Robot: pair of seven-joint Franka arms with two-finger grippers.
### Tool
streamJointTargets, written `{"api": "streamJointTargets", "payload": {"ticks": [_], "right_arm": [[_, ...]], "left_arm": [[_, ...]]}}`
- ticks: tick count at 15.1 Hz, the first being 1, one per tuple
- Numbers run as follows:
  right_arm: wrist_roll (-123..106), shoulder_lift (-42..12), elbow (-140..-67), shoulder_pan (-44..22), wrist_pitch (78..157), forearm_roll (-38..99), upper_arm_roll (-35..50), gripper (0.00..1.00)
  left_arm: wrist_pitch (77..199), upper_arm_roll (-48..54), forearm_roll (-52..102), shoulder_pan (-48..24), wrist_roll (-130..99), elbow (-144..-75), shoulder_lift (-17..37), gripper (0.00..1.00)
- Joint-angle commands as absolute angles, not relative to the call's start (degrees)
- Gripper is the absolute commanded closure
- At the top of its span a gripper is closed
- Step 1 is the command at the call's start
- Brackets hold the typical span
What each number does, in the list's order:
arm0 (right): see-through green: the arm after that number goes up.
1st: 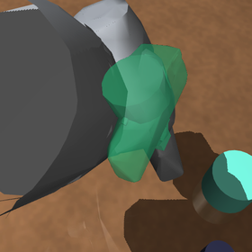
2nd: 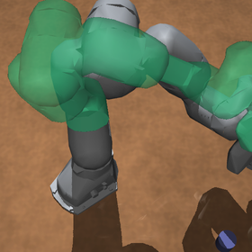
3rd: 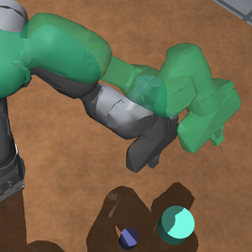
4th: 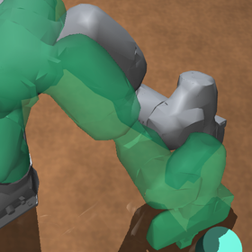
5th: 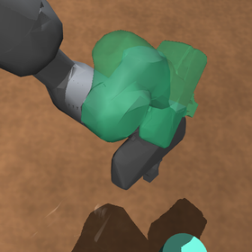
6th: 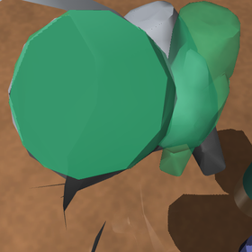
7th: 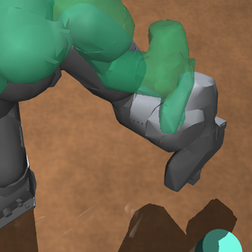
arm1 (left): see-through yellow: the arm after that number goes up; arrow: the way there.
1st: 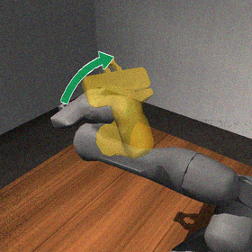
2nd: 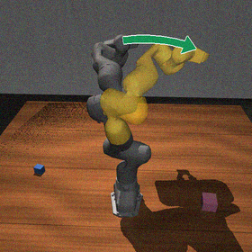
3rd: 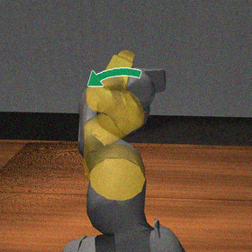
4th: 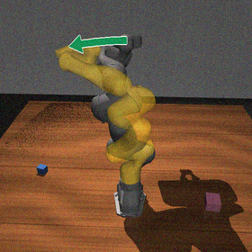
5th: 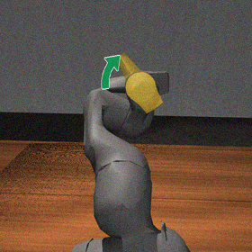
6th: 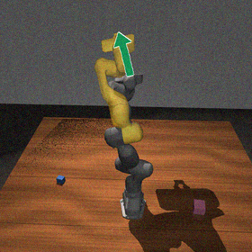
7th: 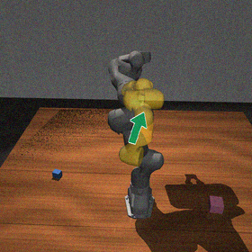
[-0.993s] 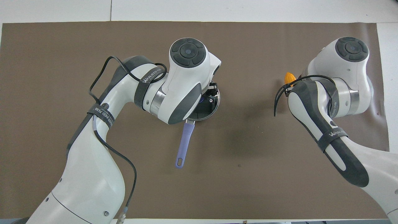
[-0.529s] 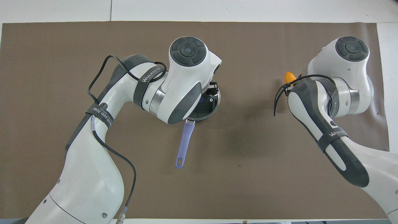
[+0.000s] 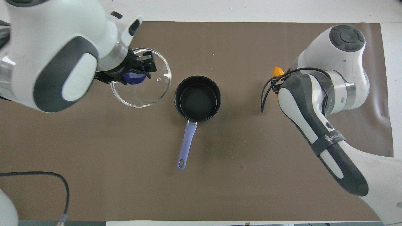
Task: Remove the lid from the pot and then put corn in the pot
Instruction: 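Lift the glass lid off the pot and carry it aside with the left gripper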
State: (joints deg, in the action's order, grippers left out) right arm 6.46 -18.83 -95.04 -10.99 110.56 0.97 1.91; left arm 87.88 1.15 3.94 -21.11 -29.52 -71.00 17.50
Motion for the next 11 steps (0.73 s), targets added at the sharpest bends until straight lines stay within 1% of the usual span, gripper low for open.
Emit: {"api": "streamJointTargets", "payload": {"ticks": [1, 3, 5, 7, 9, 11], "right_arm": [[18.3, -23.5, -83.6, -19.1, 106.4, 1.6, 2.6, 1.00], [23.6, -25.0, -82.4, -24.1, 108.8, 1.6, 2.6, 1.00], [29.3, -26.6, -82.6, -29.2, 113.7, -0.1, 2.5, 1.00], [32.3, -27.2, -83.9, -30.9, 114.4, -1.7, 2.6, 1.00], [32.4, -27.2, -87.3, -31.8, 117.2, -2.6, 2.6, 1.00], [32.5, -26.5, -90.6, -31.7, 119.4, -2.5, 2.7, 1.00]], "left_arm": [[85.9, 1.5, 5.2, -9.4, -13.0, -76.7, 14.2, 1.00], [90.0, 1.5, 4.9, -2.7, -3.6, -84.0, 11.8, 1.00], [97.4, 1.5, 4.5, 2.3, 2.6, -92.6, 9.9, 1.00], [105.3, 1.1, 3.2, 4.7, 7.2, -100.1, 9.2, 1.00], [113.3, 1.1, 2.5, 6.3, 8.8, -106.2, 9.5, 1.00], [118.9, 1.1, 2.4, 6.5, 9.4, -110.3, 9.8, 1.00]]}}
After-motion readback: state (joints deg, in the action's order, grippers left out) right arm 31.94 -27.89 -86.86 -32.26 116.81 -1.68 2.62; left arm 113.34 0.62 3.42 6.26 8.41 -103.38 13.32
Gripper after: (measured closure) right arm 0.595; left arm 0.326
